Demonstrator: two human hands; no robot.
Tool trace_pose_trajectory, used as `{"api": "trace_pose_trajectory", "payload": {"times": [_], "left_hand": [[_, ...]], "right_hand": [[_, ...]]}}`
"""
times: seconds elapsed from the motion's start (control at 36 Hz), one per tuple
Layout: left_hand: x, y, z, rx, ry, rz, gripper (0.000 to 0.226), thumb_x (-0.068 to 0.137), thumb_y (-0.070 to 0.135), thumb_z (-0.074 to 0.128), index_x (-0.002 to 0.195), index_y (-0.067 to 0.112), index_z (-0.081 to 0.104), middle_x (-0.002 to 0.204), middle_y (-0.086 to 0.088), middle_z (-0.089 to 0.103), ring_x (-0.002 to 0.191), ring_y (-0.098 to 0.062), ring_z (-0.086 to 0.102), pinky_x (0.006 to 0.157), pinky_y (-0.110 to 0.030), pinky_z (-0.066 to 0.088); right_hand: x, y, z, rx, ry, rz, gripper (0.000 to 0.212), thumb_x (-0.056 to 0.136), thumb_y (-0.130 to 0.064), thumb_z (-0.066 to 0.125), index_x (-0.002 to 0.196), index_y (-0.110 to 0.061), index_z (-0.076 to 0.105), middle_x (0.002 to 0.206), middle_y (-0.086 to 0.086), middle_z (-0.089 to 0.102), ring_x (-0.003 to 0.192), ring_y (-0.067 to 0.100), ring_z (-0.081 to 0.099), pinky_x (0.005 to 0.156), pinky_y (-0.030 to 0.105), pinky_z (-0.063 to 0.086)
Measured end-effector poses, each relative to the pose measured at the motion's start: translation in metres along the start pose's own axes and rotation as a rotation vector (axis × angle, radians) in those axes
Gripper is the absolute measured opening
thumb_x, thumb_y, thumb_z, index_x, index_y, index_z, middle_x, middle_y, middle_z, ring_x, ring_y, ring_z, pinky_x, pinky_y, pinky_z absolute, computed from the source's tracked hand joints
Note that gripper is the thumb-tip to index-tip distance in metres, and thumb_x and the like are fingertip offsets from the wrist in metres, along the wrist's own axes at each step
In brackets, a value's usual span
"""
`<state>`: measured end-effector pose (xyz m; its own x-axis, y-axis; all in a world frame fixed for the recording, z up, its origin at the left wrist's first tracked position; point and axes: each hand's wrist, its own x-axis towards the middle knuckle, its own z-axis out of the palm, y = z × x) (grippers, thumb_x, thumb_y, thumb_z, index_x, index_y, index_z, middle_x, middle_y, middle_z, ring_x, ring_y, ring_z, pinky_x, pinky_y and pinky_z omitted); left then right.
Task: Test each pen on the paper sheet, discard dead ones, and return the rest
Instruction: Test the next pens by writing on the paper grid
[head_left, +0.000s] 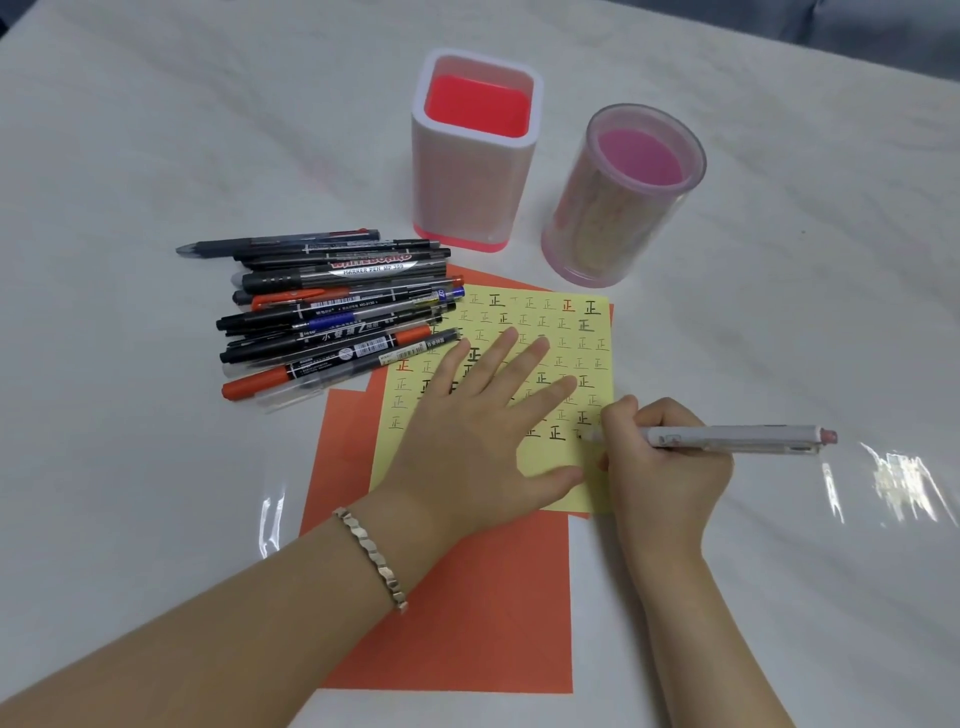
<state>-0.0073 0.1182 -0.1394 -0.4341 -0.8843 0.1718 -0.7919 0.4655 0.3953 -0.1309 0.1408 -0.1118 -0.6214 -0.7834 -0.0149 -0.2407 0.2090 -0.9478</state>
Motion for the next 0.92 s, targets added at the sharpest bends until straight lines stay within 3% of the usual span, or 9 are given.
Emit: {"api": "trace_pose_trajectory", "payload": {"times": [0.22, 0.5, 0.64, 0.75, 0.92], "left_hand": [[0.0000, 0.0000, 0.0000, -0.001, -0.002, -0.004, 0.067, 0.072, 0.070, 0.040, 0.128, 0.036, 0.053, 0.145, 0.002, 0.040, 0.138, -0.018, 0.029, 0.110, -0.045, 0.015], [0.0003, -0.0003, 0.0000, 0.004, -0.008, -0.005, 0.068, 0.071, 0.071, 0.039, 0.128, 0.036, 0.053, 0.145, 0.002, 0.040, 0.138, -0.018, 0.029, 0.110, -0.045, 0.014], [0.0004, 0.0001, -0.0001, -0.006, 0.004, -0.002, 0.067, 0.071, 0.070, 0.041, 0.128, 0.035, 0.053, 0.145, 0.002, 0.041, 0.138, -0.018, 0.030, 0.109, -0.046, 0.015], [0.0001, -0.0004, 0.0000, -0.004, 0.011, 0.002, 0.067, 0.071, 0.069, 0.042, 0.127, 0.035, 0.054, 0.144, 0.002, 0.041, 0.138, -0.019, 0.030, 0.110, -0.046, 0.015], [0.0003, -0.0005, 0.0013, -0.004, 0.018, 0.001, 0.066, 0.071, 0.069, 0.042, 0.127, 0.035, 0.055, 0.144, 0.002, 0.042, 0.137, -0.018, 0.031, 0.110, -0.046, 0.016]], "right_hand": [[0.0003, 0.0000, -0.0007, 0.031, 0.017, 0.016, 0.031, 0.069, -0.015, 0.057, 0.052, 0.003, 0.038, 0.054, 0.032, 0.048, 0.047, 0.017, 0.041, 0.045, 0.018, 0.033], [0.0002, 0.0006, -0.0003, 0.029, 0.027, 0.007, 0.032, 0.068, -0.016, 0.056, 0.056, 0.010, 0.041, 0.056, 0.035, 0.047, 0.046, 0.018, 0.039, 0.044, 0.019, 0.031], [0.0012, 0.0000, 0.0002, 0.064, 0.011, 0.009, 0.031, 0.067, -0.017, 0.056, 0.052, 0.005, 0.042, 0.047, 0.017, 0.050, 0.044, 0.013, 0.041, 0.044, 0.015, 0.033], [0.0000, -0.0009, 0.0010, 0.058, 0.003, -0.005, 0.031, 0.069, -0.015, 0.057, 0.055, 0.009, 0.043, 0.052, 0.027, 0.051, 0.044, 0.012, 0.042, 0.045, 0.014, 0.033], [0.0012, 0.0001, 0.0002, 0.065, 0.006, 0.004, 0.032, 0.072, -0.009, 0.059, 0.054, 0.010, 0.041, 0.047, 0.015, 0.050, 0.039, 0.007, 0.039, 0.043, 0.012, 0.032]]}}
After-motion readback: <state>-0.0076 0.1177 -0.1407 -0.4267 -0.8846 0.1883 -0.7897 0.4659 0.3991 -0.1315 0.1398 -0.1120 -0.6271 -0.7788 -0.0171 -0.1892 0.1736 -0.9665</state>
